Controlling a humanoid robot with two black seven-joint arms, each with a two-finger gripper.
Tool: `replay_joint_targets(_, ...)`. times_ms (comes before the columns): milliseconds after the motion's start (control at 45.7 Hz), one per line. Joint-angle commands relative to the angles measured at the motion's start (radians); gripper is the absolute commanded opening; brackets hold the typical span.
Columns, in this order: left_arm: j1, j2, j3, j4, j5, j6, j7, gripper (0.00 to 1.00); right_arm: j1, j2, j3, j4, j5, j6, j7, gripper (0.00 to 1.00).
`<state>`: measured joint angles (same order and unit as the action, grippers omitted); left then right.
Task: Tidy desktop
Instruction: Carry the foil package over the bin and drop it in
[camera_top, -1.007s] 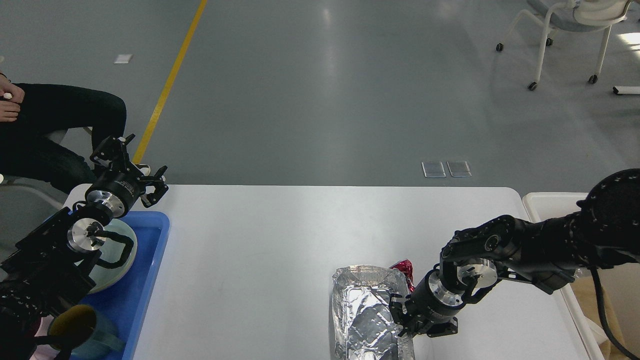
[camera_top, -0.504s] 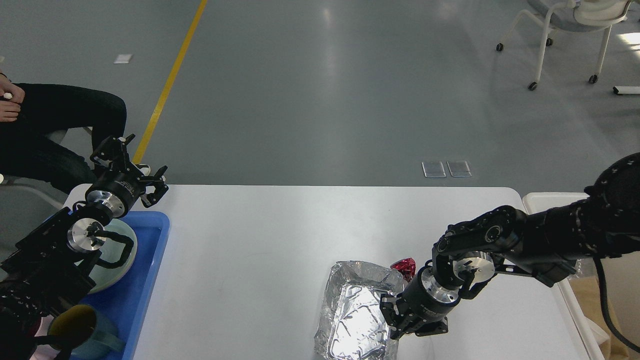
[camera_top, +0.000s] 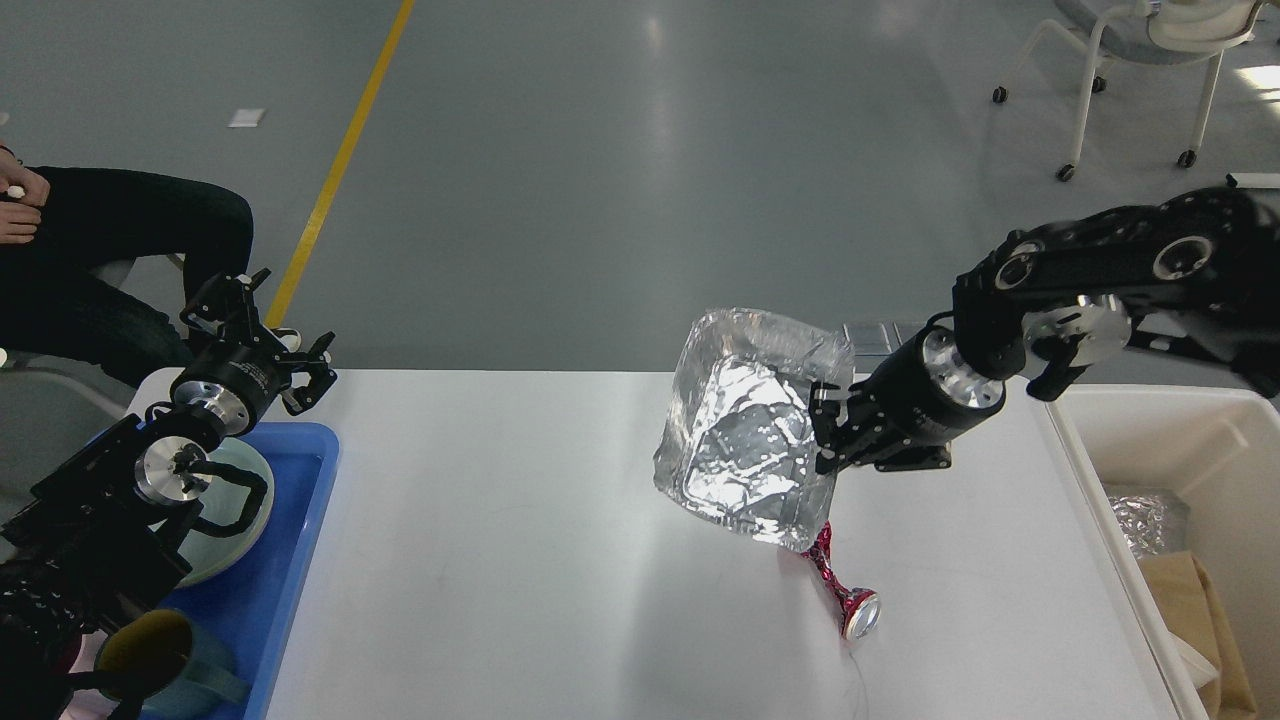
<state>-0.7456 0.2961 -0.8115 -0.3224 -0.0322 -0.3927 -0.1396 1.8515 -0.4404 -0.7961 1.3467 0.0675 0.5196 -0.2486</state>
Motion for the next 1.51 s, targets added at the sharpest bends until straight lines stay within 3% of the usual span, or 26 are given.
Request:
replay_joint_targets(0,0.000,0.000,0.000,0.000,0.000,0.000,0.000,0.97,0.121,-0.072,-0.041,-0.007,0.000,0.002,0.000,0.00)
replay_joint_targets(241,0.000,0.000,0.000,0.000,0.000,0.000,0.000,0.97,0.293,-0.167,-0.153,-0.009,-0.005,0.004,0.000,0.00)
replay_joint_targets(438,-0.001,0.000,0.000,-0.001,0.000,0.000,0.000,0.97,0.262,-0.196,-0.251,-0.101,-0.006,-0.015,-0.001,0.00)
replay_joint_targets(613,0.000,0.000,0.000,0.000,0.000,0.000,0.000,0.97,0.020,-0.227,-0.241,-0.372,0.008,-0.039,-0.001,0.00)
replay_joint_targets(766,0.000,0.000,0.000,0.000,0.000,0.000,0.000,0.97,-0.216,-0.225,-0.190,-0.569,0.011,-0.133,-0.001,0.00)
replay_joint_targets(1095,0.000,0.000,0.000,0.000,0.000,0.000,0.000,0.97,-0.503,-0.225,-0.158,-0.695,0.011,-0.378,-0.001,0.00)
replay_joint_targets(1358,-0.001,0.000,0.000,0.000,0.000,0.000,0.000,0.97,-0.719,-0.216,-0.178,-0.762,-0.008,-0.391,-0.001,0.00)
replay_joint_targets(1379,0.000,0.000,0.000,0.000,0.000,0.000,0.000,0.97,-0.732,-0.216,-0.176,-0.762,-0.008,-0.391,0.000,0.05)
replay_joint_targets(1423,0.000,0.000,0.000,-0.001,0.000,0.000,0.000,0.97,-0.750,-0.216,-0.169,-0.765,-0.008,-0.392,0.000,0.26)
replay_joint_targets(1445,0.000,0.000,0.000,0.000,0.000,0.000,0.000,0.97,-0.758,-0.216,-0.169,-0.767,-0.008,-0.395,0.000,0.39)
replay_joint_targets(1467,0.000,0.000,0.000,0.000,0.000,0.000,0.000,0.97,-0.762,-0.216,-0.163,-0.776,-0.006,-0.400,0.000,0.60)
replay_joint_targets(1489,0.000,0.000,0.000,-0.001,0.000,0.000,0.000,0.97,-0.762,-0.216,-0.158,-0.787,-0.006,-0.401,0.000,0.75)
